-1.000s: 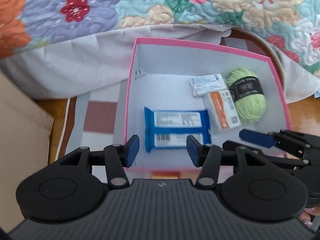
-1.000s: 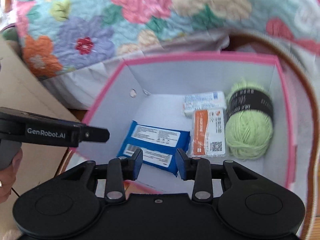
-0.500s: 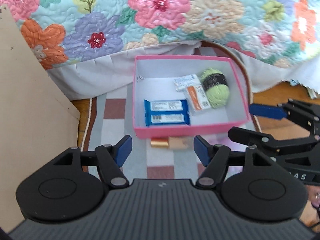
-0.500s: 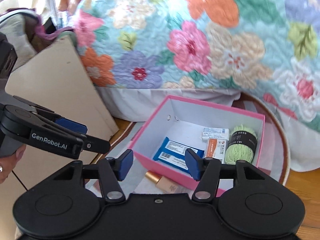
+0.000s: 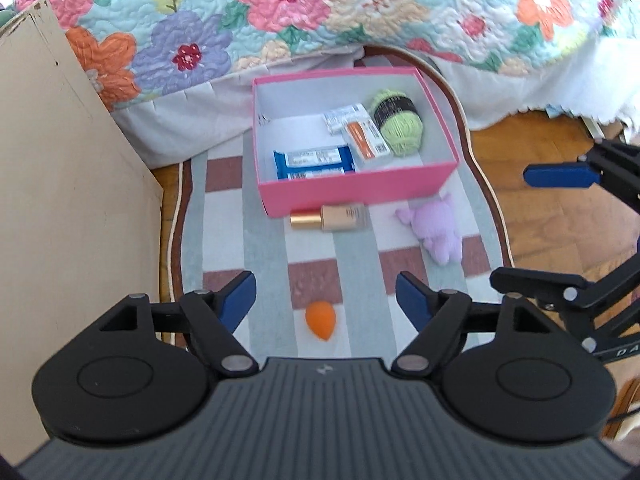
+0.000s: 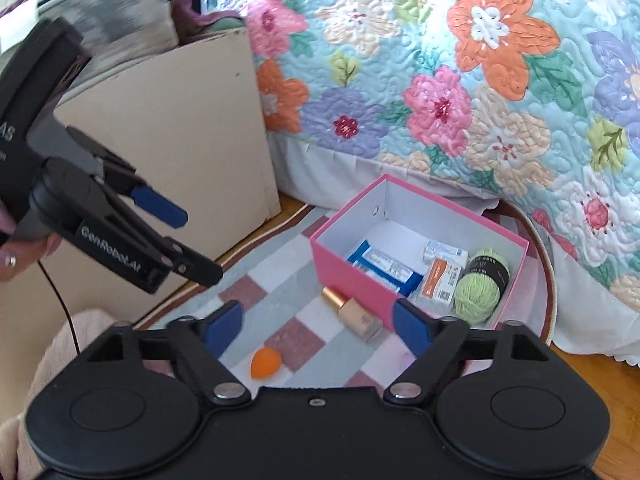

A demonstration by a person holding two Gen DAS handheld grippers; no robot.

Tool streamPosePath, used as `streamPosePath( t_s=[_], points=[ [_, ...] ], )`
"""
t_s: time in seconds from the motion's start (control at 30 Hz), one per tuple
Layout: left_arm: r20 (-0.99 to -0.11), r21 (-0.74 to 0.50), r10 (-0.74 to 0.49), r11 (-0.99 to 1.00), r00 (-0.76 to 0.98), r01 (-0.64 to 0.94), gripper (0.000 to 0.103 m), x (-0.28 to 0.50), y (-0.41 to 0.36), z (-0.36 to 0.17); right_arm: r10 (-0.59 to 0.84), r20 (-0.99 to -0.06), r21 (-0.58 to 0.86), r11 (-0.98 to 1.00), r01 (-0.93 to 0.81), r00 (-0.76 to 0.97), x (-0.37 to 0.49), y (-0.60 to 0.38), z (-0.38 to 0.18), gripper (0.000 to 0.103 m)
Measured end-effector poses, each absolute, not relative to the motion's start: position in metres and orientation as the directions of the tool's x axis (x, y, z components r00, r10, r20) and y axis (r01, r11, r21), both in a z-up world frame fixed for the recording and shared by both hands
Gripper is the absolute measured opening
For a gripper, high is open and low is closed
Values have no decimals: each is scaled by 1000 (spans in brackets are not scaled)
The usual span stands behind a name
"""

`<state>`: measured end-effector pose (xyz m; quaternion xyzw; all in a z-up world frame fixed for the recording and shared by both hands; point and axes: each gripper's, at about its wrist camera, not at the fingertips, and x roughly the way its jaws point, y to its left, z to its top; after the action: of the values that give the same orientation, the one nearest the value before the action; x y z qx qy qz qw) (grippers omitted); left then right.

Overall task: Organize objects
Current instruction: 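Move the left gripper down toward the orange makeup sponge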

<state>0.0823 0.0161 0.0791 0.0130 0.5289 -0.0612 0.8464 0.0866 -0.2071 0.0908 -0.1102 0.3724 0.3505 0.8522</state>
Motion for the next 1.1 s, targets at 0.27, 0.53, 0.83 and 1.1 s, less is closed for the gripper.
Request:
streamPosePath(
  t_s=[0.27, 0.53, 0.83, 1.1],
  points=[
    [-926, -15, -79, 985, 370, 172, 76, 57, 14, 54, 507, -744, 85, 718, -691, 435, 64, -213, 54, 89],
    [-919, -76, -153, 974, 364, 215, 90, 53, 23, 12, 586, -732, 203, 675, -710, 347, 65, -214, 0, 89],
    [-932, -137, -185, 976, 312, 167, 95, 71, 37, -44, 548, -777, 201, 684, -701, 312, 82, -195, -62, 89],
    [-942, -171, -194, 979, 274, 107, 92, 96, 53, -94, 578, -747, 216, 679, -702, 329, 84, -162, -99, 89]
  ],
)
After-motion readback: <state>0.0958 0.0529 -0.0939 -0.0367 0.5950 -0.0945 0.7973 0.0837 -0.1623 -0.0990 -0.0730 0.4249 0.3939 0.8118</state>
